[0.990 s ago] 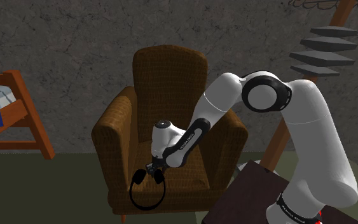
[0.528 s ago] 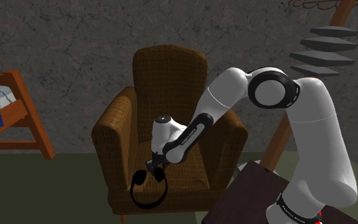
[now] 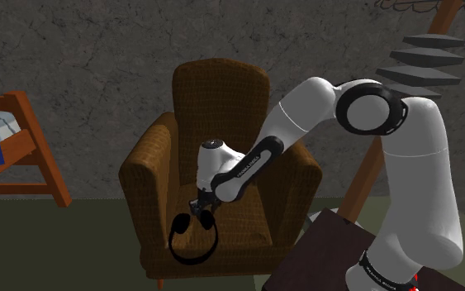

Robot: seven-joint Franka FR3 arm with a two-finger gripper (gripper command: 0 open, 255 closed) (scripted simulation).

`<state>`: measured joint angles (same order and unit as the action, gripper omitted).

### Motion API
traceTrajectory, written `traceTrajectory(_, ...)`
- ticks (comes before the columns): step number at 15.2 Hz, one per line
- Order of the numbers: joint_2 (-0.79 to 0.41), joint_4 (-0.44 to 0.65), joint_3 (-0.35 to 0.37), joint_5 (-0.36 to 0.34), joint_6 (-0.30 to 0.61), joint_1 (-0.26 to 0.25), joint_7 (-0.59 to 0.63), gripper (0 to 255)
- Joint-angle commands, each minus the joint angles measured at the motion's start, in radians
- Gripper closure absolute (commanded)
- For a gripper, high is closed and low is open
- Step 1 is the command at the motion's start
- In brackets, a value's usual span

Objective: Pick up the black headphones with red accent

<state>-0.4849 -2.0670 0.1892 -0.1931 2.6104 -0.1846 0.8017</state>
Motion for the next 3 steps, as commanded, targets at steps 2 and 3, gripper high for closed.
traceTrajectory(2, 0.021, 0.003, 0.007, 0.008, -0.023, 0.003, -0.005, 255)
traceTrajectory(3, 0.021, 0.003, 0.007, 0.008, -0.023, 0.003, -0.005, 255)
